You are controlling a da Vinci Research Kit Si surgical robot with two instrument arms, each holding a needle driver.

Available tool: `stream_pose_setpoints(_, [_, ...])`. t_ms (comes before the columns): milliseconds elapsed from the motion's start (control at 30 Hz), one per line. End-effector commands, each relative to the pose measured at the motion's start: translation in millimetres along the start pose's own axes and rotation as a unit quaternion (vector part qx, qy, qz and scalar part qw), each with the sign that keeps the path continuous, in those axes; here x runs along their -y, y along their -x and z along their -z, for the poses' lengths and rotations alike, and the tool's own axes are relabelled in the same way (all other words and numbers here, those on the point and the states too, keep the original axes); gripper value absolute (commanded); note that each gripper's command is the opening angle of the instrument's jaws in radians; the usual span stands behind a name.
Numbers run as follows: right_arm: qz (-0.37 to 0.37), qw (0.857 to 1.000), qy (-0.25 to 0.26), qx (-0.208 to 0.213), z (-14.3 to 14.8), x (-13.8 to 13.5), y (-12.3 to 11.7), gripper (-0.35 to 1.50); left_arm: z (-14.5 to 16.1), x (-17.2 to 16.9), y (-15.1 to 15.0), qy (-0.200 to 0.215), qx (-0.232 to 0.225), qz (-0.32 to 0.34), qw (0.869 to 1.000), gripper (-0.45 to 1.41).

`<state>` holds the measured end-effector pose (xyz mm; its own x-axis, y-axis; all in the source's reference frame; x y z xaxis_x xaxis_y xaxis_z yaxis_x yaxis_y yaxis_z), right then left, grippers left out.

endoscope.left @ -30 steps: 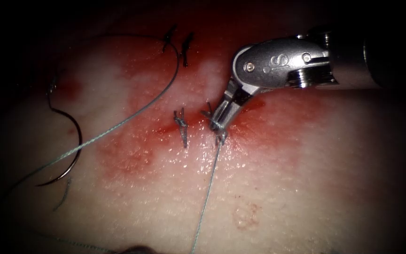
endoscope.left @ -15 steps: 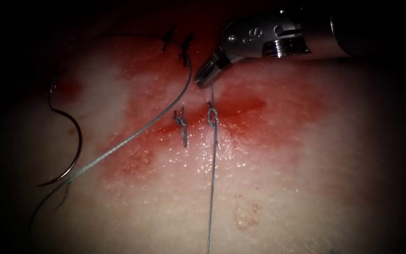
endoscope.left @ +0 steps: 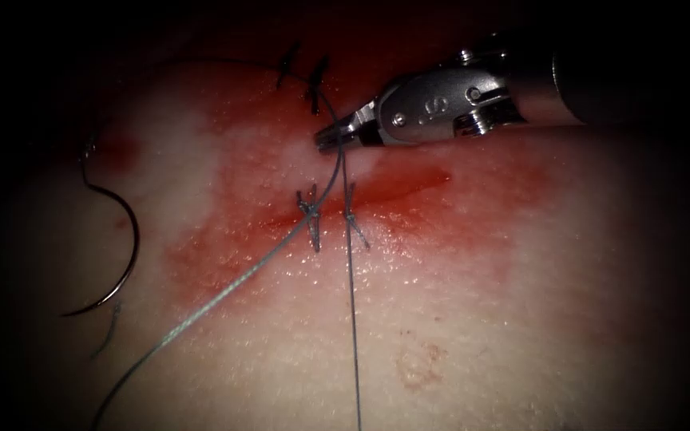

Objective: Wound Closure

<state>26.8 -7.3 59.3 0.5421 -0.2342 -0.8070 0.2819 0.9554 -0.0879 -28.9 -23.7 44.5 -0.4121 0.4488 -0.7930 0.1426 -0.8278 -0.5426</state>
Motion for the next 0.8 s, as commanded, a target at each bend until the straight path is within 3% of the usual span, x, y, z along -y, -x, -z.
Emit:
stream_pose_setpoints(33, [0.002, 1.000, 0.014, 0.021, -0.8, 0.3, 0.6, -0.35, -1.1, -0.3, 0.5, 0.004, -0.001, -0.001, 1.000, -0.45])
stream_pose_setpoints(300, [0.005, 0.994, 0.090, 0.066, 1.4, -0.6, 1.4, -0.35, -2.0, -1.7, -0.5, 0.009, -0.012, -0.006, 1.000, -0.45])
stream_pose_setpoints(800, [-0.002, 0.992, 0.120, 0.041, 2.3, -2.0, 1.9, -0.35, -1.8, -1.7, -0.3, 0.020, -0.014, -0.013, 1.000, -0.45])
